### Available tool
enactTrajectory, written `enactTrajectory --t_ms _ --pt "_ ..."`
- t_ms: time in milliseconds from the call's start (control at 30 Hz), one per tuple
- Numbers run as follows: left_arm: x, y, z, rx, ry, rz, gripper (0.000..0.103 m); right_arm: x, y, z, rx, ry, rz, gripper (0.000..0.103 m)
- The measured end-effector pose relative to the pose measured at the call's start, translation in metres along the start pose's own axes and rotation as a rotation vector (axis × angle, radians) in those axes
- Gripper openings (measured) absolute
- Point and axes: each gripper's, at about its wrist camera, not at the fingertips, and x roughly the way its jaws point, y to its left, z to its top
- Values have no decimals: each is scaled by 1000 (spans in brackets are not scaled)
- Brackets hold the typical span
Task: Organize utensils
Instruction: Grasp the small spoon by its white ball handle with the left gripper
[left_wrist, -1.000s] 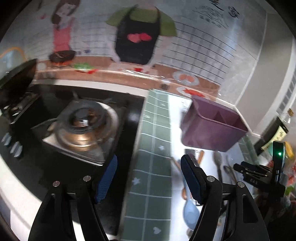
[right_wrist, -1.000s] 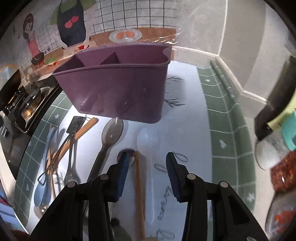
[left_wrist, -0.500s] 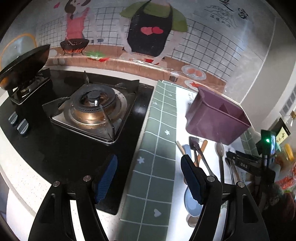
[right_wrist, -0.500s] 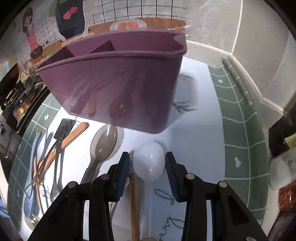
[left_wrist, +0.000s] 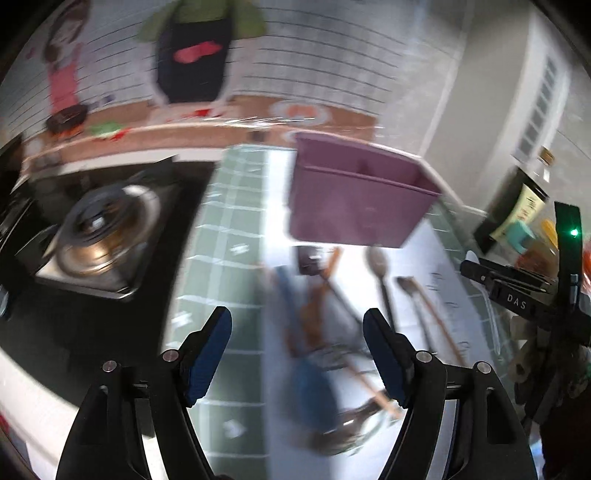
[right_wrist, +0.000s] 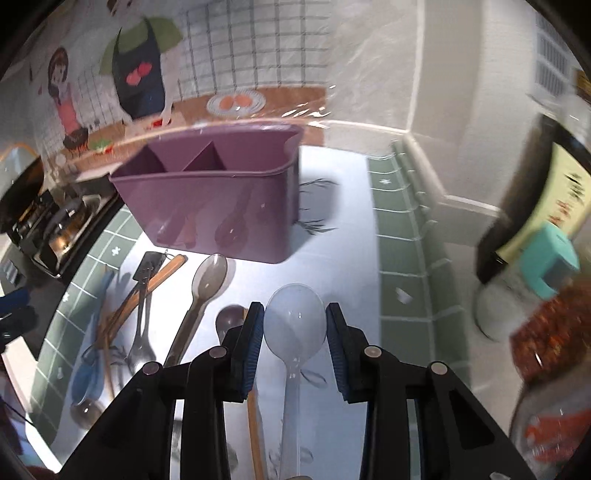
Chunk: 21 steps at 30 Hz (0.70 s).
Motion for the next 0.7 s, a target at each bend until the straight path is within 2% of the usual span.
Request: enactTrajectory --t_ms 100,167,233,333,433,600,700 --pt "13 -42 -7 108 -12 -78 73 -19 -12 -7 43 -31 -25 32" --pt "23 -68 -17 181 -9 -105 69 -29 -19 -10 70 -52 -46 32" --pt "33 -90 -28 236 10 -124 59 -37 -27 -14 95 -66 -75 32" --pt "44 -107 -39 260 53 -110 54 -49 -40 -22 135 -75 -103 32" --pt "51 -118 -48 268 100 -139 53 -56 -52 -31 170 -79 -113 32" --pt "60 -131 -58 277 133 -122 53 -56 -61 -43 185 -65 -115 32" --pt "66 -134 -59 273 142 -103 47 -57 -61 -47 185 -60 -109 32"
